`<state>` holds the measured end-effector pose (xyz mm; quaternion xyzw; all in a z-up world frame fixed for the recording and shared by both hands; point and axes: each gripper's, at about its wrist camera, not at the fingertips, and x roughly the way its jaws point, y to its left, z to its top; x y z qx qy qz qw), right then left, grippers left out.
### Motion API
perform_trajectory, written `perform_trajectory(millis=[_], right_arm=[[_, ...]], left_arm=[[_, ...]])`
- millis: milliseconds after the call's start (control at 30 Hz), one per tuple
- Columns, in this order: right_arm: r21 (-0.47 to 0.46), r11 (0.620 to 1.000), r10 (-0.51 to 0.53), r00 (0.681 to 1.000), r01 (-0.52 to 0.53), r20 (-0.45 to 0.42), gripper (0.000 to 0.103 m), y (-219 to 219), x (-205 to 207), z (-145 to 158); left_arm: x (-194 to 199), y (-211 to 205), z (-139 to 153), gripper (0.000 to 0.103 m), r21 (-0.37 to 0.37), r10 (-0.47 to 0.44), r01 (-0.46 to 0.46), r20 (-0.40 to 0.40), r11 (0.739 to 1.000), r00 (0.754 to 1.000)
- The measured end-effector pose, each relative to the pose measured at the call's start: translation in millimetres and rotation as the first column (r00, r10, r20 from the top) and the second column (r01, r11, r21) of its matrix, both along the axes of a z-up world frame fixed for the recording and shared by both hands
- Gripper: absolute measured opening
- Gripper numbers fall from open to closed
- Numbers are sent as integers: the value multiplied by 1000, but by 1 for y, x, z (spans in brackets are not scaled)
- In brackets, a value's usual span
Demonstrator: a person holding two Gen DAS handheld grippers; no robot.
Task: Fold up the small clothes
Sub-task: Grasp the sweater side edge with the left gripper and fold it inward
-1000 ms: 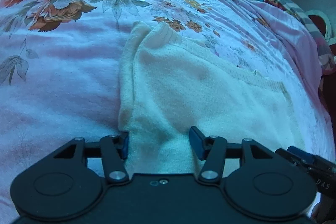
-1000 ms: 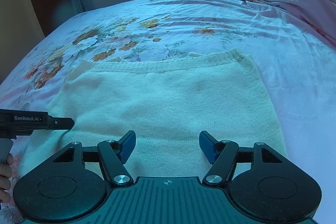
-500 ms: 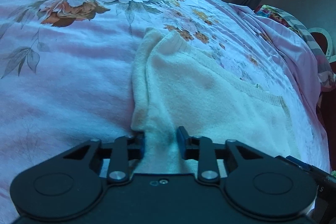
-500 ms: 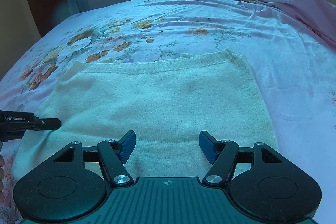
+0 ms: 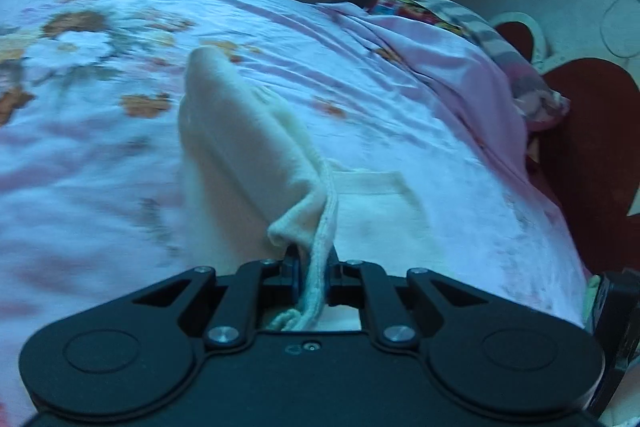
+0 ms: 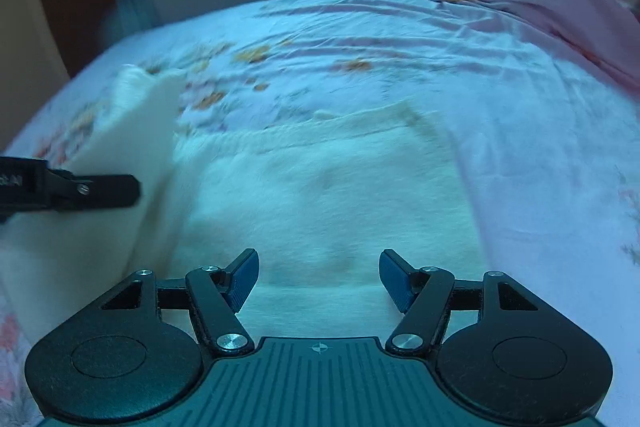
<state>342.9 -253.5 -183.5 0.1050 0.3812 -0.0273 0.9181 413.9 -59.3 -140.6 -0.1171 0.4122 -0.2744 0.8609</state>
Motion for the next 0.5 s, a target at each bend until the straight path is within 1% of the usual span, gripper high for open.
perform_trajectory(millis=[67, 100, 167, 200, 233, 267, 300, 367, 400, 467, 500], right_arm=[[42, 999, -28, 1000, 28, 4, 66, -25, -10, 4], [58, 997, -42, 999, 41, 8, 66, -37, -16, 7], [87, 995, -49, 999, 48, 4, 66, -55, -23, 9], [114, 992, -45, 999, 45, -1, 66, -63, -27, 10], [133, 990, -44, 999, 43, -2, 66, -68, -30, 10], [151, 988, -41, 999, 41, -2, 66, -73, -33, 11], [173, 984, -38, 999, 37, 0, 66, -77, -35, 11], [223, 974, -39, 999, 37, 5, 66, -83, -36, 11], [241, 970, -41, 999, 39, 7, 66, -85, -36, 11], [285, 957, -48, 999, 44, 7, 66, -87, -34, 11], [323, 945, -55, 998, 50, 7, 66, -89, -31, 11]], left_arm=[[-4, -30, -1, 8, -21, -34, 34, -10, 999, 999], [-6, -44, -5, 8, -33, -38, 37, -35, 999, 999], [-7, -67, -23, 8, -52, -29, 24, -113, 998, 993], [-7, -74, -34, 11, -54, -25, 16, -168, 998, 986], [-7, -77, -40, 12, -66, -10, -4, -216, 998, 976], [-9, -75, -42, 13, -86, 2, -23, -243, 996, 970], [-11, -71, -38, 18, -114, 1, -31, -253, 993, 968], [-14, -63, -24, 18, -181, -42, -6, -263, 984, 964], [-18, -59, -14, 22, -197, -60, 10, -249, 980, 967], [-26, -50, 4, 22, -186, -67, 32, -187, 982, 980], [-30, -45, 9, 24, -158, -63, 39, -152, 987, 986]])
